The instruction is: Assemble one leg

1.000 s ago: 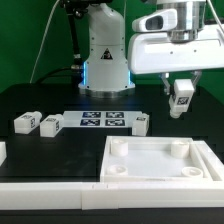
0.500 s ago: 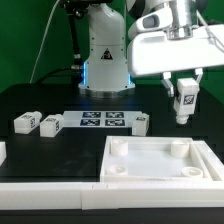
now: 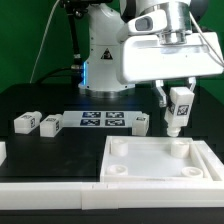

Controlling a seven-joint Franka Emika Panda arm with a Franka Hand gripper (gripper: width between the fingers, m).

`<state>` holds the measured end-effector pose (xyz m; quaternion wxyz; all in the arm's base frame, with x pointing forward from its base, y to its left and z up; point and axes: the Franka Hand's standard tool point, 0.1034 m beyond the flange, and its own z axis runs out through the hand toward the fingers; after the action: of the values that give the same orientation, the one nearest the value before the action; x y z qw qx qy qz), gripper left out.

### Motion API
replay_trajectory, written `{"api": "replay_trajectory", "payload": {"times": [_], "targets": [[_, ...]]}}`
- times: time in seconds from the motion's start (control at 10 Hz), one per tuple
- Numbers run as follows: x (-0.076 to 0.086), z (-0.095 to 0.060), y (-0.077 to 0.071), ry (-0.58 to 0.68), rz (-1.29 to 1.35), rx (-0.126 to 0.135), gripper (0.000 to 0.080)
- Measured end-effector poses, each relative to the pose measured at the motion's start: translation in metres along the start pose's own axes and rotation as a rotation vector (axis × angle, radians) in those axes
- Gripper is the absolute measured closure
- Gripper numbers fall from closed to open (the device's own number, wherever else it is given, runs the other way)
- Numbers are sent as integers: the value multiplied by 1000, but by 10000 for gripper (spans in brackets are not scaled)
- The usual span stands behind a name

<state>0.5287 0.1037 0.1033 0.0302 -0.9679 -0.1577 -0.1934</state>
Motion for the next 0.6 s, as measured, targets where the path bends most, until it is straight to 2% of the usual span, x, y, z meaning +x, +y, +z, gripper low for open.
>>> {"api": "replay_trajectory", "payload": {"times": [0.4, 0.6], "targets": [[-1, 0, -2, 8, -1, 0, 508], [4, -2, 7, -11, -11, -3, 508]]}}
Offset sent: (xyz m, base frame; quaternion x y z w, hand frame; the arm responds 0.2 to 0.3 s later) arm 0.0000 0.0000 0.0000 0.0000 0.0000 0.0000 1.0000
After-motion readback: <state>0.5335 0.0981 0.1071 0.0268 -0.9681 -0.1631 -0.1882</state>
